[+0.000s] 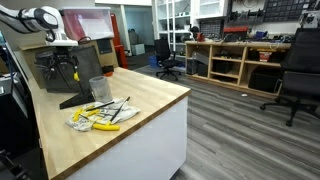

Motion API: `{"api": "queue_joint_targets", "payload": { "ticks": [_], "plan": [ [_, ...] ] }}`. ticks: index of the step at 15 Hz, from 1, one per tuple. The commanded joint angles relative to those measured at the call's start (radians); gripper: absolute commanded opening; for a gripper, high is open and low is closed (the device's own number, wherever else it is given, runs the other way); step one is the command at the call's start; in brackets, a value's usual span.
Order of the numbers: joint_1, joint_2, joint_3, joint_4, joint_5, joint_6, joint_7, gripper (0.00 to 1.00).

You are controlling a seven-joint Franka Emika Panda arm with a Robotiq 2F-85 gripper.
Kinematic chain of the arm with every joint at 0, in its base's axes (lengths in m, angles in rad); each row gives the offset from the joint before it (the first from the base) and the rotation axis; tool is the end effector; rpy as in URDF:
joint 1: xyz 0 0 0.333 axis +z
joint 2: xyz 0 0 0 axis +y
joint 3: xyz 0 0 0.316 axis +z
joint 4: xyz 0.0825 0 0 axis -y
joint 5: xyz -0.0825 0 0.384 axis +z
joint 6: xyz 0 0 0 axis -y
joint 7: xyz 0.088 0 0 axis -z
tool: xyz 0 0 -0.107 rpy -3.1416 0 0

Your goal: Remove the yellow object from the black platform and put it on the table

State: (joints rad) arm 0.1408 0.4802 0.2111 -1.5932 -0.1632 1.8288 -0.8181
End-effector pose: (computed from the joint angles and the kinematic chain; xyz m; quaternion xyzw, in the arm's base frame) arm 0.6248 0.1981 0.3430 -0.8143 -0.5681 0.1188 0.0010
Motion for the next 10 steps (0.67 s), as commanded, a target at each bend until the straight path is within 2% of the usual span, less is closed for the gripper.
{"api": "queue_joint_targets", "payload": {
  "ticks": [1, 10],
  "plan": [
    [0.004, 0.001, -0.004, 0.004, 0.002, -0.003, 0.000, 1.00],
    [0.007, -0.024, -0.028, -0.035, -0.084, 0.053, 0.041, 1.00]
  ]
}}
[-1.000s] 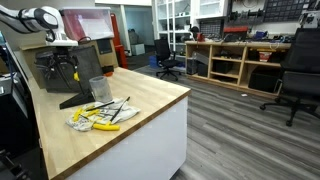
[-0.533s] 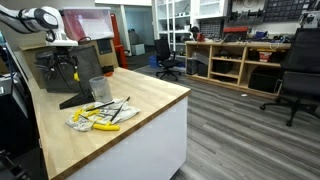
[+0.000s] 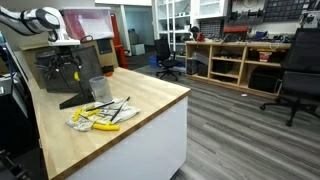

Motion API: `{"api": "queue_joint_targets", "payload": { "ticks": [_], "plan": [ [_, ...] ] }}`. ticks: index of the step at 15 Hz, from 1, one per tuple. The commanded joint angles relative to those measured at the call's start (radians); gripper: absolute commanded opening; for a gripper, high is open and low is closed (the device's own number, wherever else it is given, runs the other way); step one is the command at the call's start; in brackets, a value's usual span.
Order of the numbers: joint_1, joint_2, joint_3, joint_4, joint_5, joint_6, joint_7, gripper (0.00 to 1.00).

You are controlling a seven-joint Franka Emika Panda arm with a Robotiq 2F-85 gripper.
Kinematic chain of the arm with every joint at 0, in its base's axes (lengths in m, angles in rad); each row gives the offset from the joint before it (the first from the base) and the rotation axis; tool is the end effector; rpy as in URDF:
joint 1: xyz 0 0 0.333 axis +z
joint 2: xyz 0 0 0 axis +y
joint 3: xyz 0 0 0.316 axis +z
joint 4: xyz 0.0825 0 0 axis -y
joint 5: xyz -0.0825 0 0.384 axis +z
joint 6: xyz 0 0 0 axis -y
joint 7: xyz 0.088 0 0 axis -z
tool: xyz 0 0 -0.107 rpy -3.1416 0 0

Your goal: Remove the yellow object from the black platform and put it on the table

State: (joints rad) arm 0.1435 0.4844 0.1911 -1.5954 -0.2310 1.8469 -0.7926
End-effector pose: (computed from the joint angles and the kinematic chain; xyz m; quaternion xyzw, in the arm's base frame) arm 0.6314 0.1847 0.3399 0.8177 0.5616 -0.1214 0.0350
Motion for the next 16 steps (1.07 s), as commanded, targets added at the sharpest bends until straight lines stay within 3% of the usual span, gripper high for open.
{"api": "queue_joint_targets", "payload": {
  "ticks": [1, 8, 9, 11, 16],
  "plan": [
    [0.005, -0.024, -0.009, -0.031, -0.017, 0.043, 0.018, 1.00],
    [0.010, 0.059, -0.016, 0.006, -0.006, 0.122, 0.107, 1.00],
    [0.010, 0.062, -0.018, 0.003, -0.004, 0.138, 0.138, 0.75],
    [0.006, 0.064, -0.016, -0.002, 0.001, 0.163, 0.169, 0.66],
    [0.000, 0.052, -0.009, -0.009, 0.007, 0.172, 0.182, 0.27]
  ]
}}
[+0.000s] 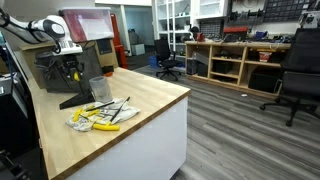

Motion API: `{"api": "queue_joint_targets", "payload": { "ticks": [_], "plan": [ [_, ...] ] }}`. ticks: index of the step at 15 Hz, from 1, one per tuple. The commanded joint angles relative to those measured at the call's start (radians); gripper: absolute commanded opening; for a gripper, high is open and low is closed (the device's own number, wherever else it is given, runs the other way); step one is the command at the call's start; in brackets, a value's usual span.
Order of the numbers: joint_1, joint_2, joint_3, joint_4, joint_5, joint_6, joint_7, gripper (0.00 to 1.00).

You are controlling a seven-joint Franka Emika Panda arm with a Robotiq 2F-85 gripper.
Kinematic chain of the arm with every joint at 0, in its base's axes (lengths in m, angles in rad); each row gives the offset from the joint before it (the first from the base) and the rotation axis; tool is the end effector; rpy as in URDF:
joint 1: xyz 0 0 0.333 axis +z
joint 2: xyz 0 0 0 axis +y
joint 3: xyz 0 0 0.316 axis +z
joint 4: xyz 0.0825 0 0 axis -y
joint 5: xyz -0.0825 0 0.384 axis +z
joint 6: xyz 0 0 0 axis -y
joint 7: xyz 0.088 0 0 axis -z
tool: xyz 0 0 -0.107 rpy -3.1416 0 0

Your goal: Remove the yellow object from the black platform and put it on the table

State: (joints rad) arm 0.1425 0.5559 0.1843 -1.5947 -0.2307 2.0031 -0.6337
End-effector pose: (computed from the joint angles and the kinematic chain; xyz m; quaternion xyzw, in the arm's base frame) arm 0.6488 0.1889 0.3030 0.8619 0.4999 -0.0745 0.0410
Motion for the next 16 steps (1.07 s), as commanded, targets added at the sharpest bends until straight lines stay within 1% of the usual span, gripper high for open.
{"api": "queue_joint_targets", "payload": {
  "ticks": [1, 3, 4, 6, 10, 16],
  "plan": [
    [0.000, -0.026, -0.002, -0.014, 0.007, 0.021, 0.028, 0.21],
    [0.002, -0.039, -0.003, -0.020, 0.004, 0.026, 0.042, 0.05],
    [0.004, -0.044, -0.003, -0.022, 0.002, 0.030, 0.047, 0.00],
    [0.011, -0.061, -0.006, -0.033, -0.007, 0.040, 0.076, 0.05],
    [0.017, -0.089, -0.002, -0.041, -0.013, 0.035, 0.101, 0.05],
    [0.012, -0.151, 0.003, -0.068, -0.006, 0.019, 0.094, 0.05]
  ]
}}
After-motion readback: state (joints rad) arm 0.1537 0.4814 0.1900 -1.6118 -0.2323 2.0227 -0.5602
